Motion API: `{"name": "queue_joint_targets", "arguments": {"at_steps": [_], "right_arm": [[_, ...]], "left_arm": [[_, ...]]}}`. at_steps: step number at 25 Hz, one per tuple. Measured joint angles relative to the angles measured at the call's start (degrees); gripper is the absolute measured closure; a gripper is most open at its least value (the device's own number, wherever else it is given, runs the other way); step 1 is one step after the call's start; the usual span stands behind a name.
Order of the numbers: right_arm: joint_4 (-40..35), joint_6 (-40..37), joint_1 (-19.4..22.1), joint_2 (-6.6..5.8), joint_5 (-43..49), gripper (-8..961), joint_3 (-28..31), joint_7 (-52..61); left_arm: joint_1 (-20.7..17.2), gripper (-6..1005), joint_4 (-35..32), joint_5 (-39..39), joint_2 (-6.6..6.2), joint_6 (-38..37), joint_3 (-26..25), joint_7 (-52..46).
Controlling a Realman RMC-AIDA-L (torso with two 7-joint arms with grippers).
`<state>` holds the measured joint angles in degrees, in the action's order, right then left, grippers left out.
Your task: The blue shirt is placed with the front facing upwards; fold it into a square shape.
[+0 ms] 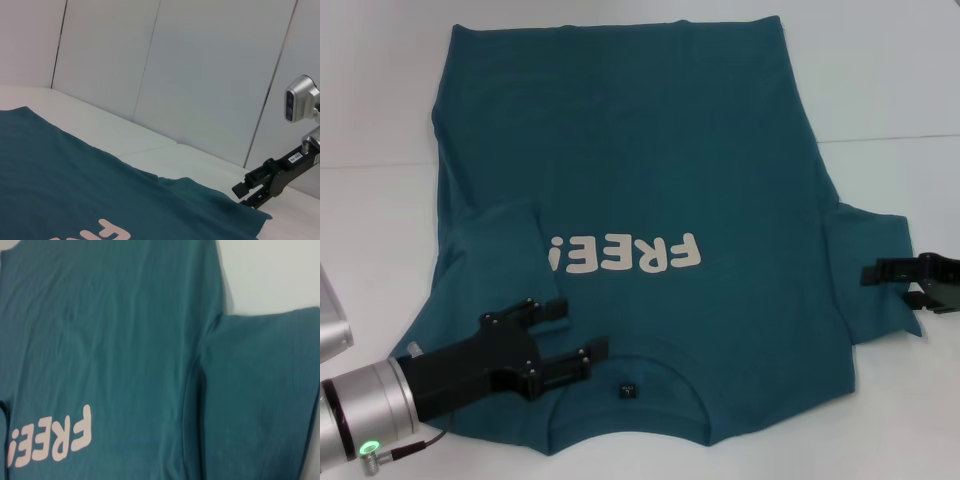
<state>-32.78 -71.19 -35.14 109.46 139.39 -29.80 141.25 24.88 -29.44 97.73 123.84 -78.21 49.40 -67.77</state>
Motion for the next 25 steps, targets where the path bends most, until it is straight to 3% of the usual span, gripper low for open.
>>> {"name": "queue_joint_targets", "arguments": {"at_steps": [7,25], "right_arm": [[0.15,0.36,0.29,-0.28,-1.43,33,0.11,-0.18],[1.32,1.71,-2.20,0.80,-3.40,37,-0.43,-1.02]], "left_arm": [[0.10,169,0.00,0.00,0.00,-0.01,0.00,0.01],[0.54,175,0.09,0.00,0.00,0.67,0.00,-0.04]]}}
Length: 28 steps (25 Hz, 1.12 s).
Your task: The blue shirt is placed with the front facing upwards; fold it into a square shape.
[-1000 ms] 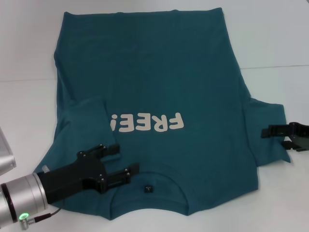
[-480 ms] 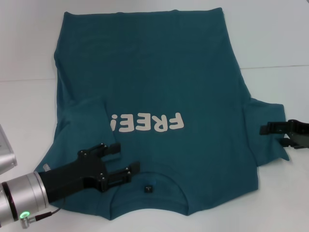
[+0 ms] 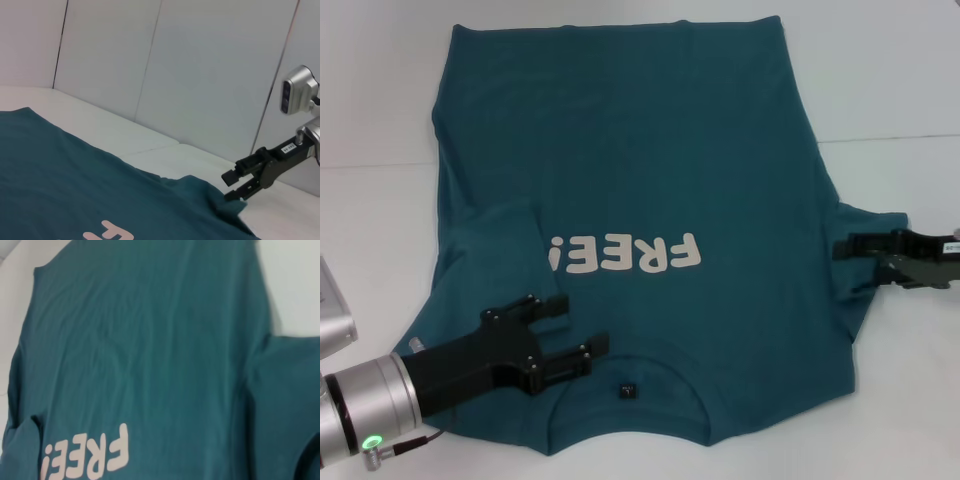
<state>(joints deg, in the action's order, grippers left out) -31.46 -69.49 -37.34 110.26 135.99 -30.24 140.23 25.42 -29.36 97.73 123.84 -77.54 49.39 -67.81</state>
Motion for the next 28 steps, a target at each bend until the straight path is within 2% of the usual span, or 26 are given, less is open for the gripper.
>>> {"name": "queue_joint_targets", "arguments": {"at_steps": [11,14,19,23,26,28], "right_arm": [[1.43,0.91,-2.27,-0.07,-0.21,38,-0.07,-0.45],[1.29,-1.16,-2.13,-1.02,-0.40,37,0.35,-0.17],[0.49,-6.13,-0.93,-3.69,-1.14,35,0.53,1.30],[-3.62,-11.73,0.25,-5.47,-1.21,33,0.30,4.46],[-6.13,-15.35,-0.05,-6.46,-0.11,32,-0.79,7.14],[-7.86,-16.45,-0.87,-6.70,1.32,31,-2.71,9.57]], "left_arm": [[-0.02,174,0.07,0.00,0.00,0.35,0.09,-0.04],[-0.02,174,0.09,0.00,-0.05,0.38,0.09,-0.08],[-0.02,175,0.10,0.00,-0.09,0.38,0.09,-0.13],[-0.02,175,0.09,0.00,-0.09,0.38,0.09,-0.24],[0.00,175,0.09,0.00,-0.09,0.36,0.09,-0.33],[0.14,175,0.09,0.00,-0.10,0.30,0.09,-0.67]]}}
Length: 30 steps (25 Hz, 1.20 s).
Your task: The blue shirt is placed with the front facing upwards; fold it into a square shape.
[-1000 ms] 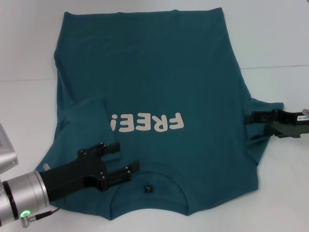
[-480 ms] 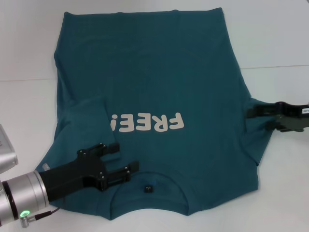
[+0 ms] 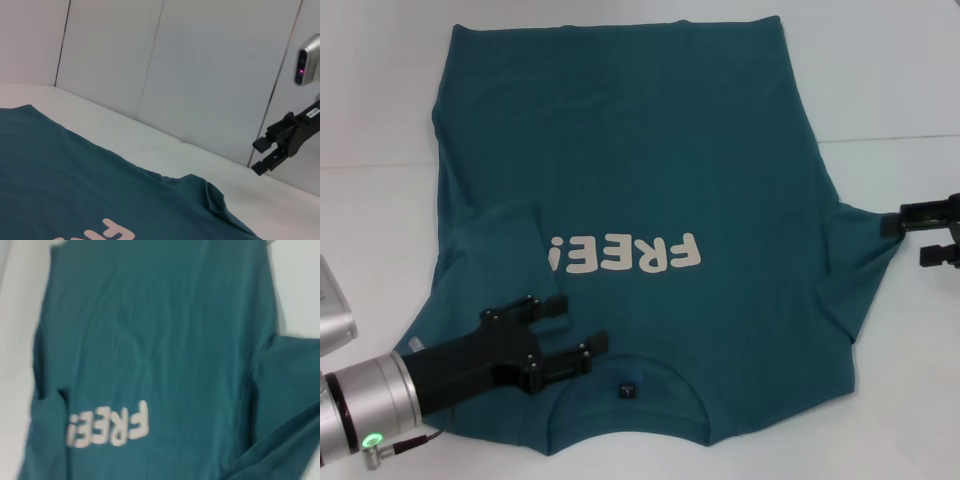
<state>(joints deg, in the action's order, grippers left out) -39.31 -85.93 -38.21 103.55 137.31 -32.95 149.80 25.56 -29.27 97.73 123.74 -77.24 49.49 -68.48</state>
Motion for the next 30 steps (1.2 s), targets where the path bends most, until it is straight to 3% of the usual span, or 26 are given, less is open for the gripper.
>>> {"name": "queue_joint_targets", "arguments": {"at_steps": [2,13,30], "right_arm": [[-1.19,-0.11,-1.07,0.31,1.58,30,-2.14,1.95],[-1.28,3.81,-6.00,5.11,9.36,28,-8.00,4.96],[-0.71,9.64,-6.42,7.51,13.49,32,-8.72,9.94]], "left_arm": [[0.14,175,0.00,0.00,-0.04,-0.06,0.00,-0.32],[0.14,175,0.00,0.00,-0.17,-0.04,0.47,-0.95],[0.00,176,0.00,0.00,-0.12,0.08,0.79,-0.77]]}}
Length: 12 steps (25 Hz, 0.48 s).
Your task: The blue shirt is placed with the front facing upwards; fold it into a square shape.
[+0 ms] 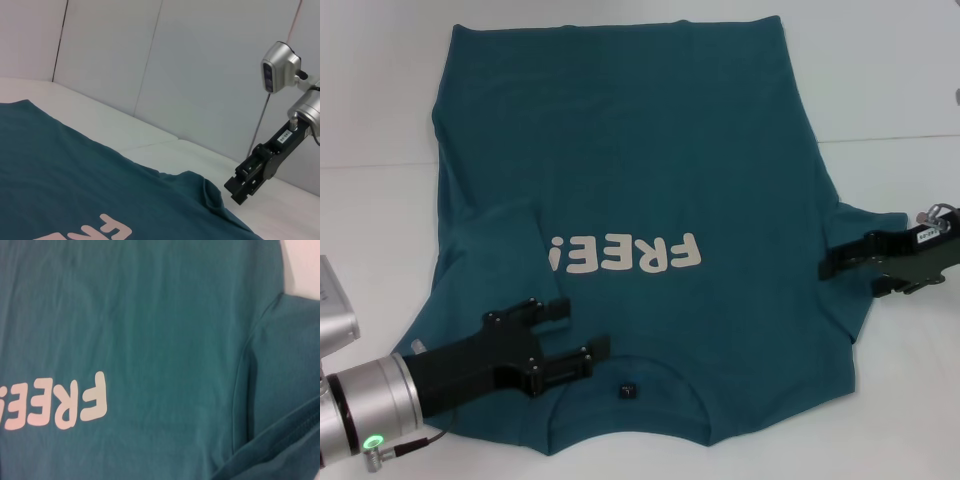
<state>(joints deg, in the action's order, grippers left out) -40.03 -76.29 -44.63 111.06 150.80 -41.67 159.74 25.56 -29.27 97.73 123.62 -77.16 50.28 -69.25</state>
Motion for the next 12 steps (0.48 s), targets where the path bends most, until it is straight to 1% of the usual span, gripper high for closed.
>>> {"name": "queue_joint_targets", "arguments": {"at_steps": [6,12], "right_arm": [[0.61,2.38,-0.65,0.78,1.26,34,-0.11,0.69],[2.33,3.86,-1.76,0.80,2.29,40,-0.62,0.98]], "left_arm": [[-0.07,176,0.00,0.25,0.04,0.00,0.00,0.11],[-0.07,176,0.00,0.78,0.11,0.00,0.00,0.13]]}}
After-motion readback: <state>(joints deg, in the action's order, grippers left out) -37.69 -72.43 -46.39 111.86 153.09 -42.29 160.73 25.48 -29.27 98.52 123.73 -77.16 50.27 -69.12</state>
